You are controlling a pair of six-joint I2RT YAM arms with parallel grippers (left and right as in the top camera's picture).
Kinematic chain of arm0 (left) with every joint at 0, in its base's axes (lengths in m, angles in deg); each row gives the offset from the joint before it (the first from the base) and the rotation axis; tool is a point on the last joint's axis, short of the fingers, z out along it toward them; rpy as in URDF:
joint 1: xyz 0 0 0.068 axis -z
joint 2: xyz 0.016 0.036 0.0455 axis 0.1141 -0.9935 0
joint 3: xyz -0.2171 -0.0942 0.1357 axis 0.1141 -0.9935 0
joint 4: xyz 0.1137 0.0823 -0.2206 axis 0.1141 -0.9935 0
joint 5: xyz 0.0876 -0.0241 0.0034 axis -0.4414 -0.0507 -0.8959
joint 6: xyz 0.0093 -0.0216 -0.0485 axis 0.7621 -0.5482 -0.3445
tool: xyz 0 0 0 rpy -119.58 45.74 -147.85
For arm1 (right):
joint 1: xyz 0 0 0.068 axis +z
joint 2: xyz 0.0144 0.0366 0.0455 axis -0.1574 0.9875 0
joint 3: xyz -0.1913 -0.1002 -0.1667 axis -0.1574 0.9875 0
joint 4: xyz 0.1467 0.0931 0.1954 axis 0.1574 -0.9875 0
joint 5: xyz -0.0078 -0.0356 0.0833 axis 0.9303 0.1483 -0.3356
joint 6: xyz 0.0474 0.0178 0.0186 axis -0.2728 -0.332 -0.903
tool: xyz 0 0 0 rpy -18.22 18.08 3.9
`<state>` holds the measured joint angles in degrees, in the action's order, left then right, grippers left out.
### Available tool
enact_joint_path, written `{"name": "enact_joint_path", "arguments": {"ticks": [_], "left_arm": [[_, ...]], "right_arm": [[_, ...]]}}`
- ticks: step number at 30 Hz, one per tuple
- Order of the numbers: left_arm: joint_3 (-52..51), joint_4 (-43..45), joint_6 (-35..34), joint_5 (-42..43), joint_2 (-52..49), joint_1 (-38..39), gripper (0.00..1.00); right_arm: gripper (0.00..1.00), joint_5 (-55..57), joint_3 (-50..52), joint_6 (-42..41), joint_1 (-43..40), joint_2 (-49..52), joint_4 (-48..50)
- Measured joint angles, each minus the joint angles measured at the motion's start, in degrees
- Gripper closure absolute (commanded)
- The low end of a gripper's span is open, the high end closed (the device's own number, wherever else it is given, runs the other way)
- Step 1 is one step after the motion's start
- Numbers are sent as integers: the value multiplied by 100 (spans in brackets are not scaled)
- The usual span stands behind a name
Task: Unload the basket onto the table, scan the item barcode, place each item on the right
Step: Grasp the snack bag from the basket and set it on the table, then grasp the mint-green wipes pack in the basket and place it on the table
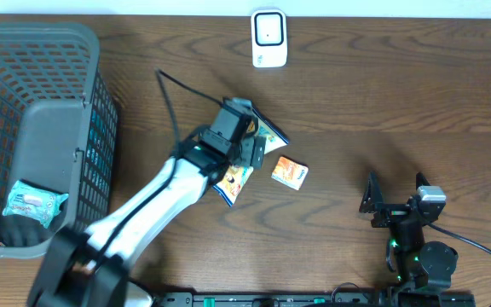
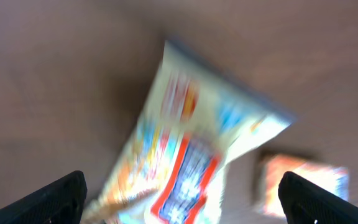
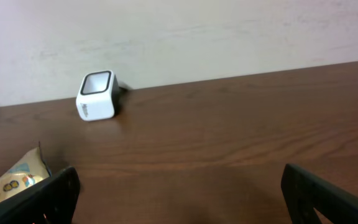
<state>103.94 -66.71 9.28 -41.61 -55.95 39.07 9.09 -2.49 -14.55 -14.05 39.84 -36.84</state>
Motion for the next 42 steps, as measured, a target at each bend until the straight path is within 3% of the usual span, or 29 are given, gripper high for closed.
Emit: {"name": "enact_joint_path", "arguments": {"ticks": [5, 9, 13, 17, 22, 26, 32, 42], "left_arm": [[824, 96, 144, -833, 1270, -4, 2], [1071, 520, 367, -2092, 2164, -240, 2], [1086, 505, 483, -3049, 2520, -1189, 2], [1062, -227, 68, -3434, 2468, -2433, 2], [1038, -1121, -1182, -3211, 2387, -3921, 2], [1038, -1255, -1720, -2699, 2358, -4907, 2], [1040, -1764, -1985, -1978, 1770, -5939, 2], [706, -2406, -1961, -1235, 116, -6610, 2]], "right_arm": [[1, -2, 0, 0, 0, 0, 0], [1, -2, 0, 0, 0, 0, 0], [1, 0, 0, 0, 0, 0, 0], [1, -2, 0, 0, 0, 0, -2], [1, -2, 0, 0, 0, 0, 0], [1, 0, 0, 0, 0, 0, 0], [1, 0, 0, 0, 0, 0, 2], [1, 0, 0, 0, 0, 0, 0]]}}
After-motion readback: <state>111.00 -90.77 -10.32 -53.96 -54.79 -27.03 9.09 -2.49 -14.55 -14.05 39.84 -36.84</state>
